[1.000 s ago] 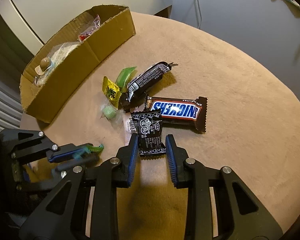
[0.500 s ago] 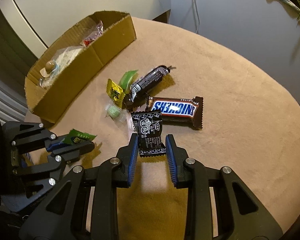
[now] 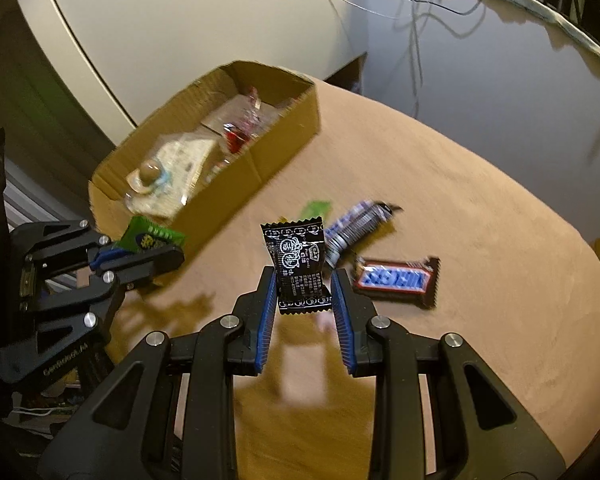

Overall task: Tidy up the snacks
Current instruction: 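Carry the mint packet and black candy into the box and open both tools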

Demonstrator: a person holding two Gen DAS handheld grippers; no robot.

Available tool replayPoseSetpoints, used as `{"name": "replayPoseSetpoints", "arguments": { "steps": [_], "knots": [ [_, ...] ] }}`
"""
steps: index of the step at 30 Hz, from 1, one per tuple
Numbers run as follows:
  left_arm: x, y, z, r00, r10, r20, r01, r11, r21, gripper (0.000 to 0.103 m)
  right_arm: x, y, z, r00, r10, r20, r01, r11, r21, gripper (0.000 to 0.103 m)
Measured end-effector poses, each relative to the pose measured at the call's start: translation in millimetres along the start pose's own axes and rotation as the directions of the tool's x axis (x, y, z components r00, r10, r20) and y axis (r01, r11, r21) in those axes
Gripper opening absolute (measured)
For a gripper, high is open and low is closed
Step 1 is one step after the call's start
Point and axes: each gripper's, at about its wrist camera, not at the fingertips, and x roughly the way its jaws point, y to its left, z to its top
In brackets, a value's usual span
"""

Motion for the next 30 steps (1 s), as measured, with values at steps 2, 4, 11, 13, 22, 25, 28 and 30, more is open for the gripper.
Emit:
{"name": "replayPoseSetpoints", "arguments": {
  "steps": [2, 4, 11, 13, 22, 25, 28, 30],
  "knots": [
    [-4.6, 11.8, 5.8, 1.000, 0.013, 0.010, -0.013, 1.000, -0.010, 0.004, 0.7, 8.1, 5.7, 1.000, 0.008, 0.004, -0.008, 1.000, -0.009, 0.028],
    [-7.1, 23.2, 10.2, 1.000, 0.021, 0.015, -0.021, 1.000, -0.020, 0.004, 2.2, 16.9, 12.5, 1.000, 0.018, 0.009, -0.018, 1.000, -0.017, 0.028],
    [-11.5, 63.9, 30.0, 0.998, 0.049, 0.027, -0.047, 0.996, -0.074, 0.004, 14.5, 44.5, 33.1, 0.998, 0.060, 0.010, -0.060, 0.997, -0.040, 0.028],
    [-8.3, 70.8, 34.8, 0.998, 0.063, 0.025, -0.061, 0.995, -0.075, 0.004, 20.1, 51.9, 38.8, 0.997, 0.074, 0.006, -0.073, 0.996, -0.045, 0.029],
    [14.7, 91.4, 54.0, 0.997, 0.082, 0.003, -0.081, 0.993, -0.091, 0.004, 45.1, 76.7, 57.5, 0.992, 0.128, -0.015, -0.129, 0.989, -0.075, 0.029],
    [23.2, 96.4, 58.5, 0.996, 0.085, -0.009, -0.085, 0.991, -0.099, 0.004, 52.5, 79.2, 60.8, 0.990, 0.138, -0.026, -0.140, 0.987, -0.079, 0.029],
    [30.7, 101.6, 61.6, 0.996, 0.086, -0.021, -0.088, 0.990, -0.107, 0.004, 59.5, 79.9, 63.0, 0.989, 0.146, -0.036, -0.148, 0.986, -0.081, 0.029],
    [33.6, 104.2, 62.9, 0.996, 0.086, -0.025, -0.088, 0.990, -0.111, 0.004, 63.1, 80.2, 64.9, 0.988, 0.151, -0.041, -0.154, 0.985, -0.081, 0.029]
  ]
}}
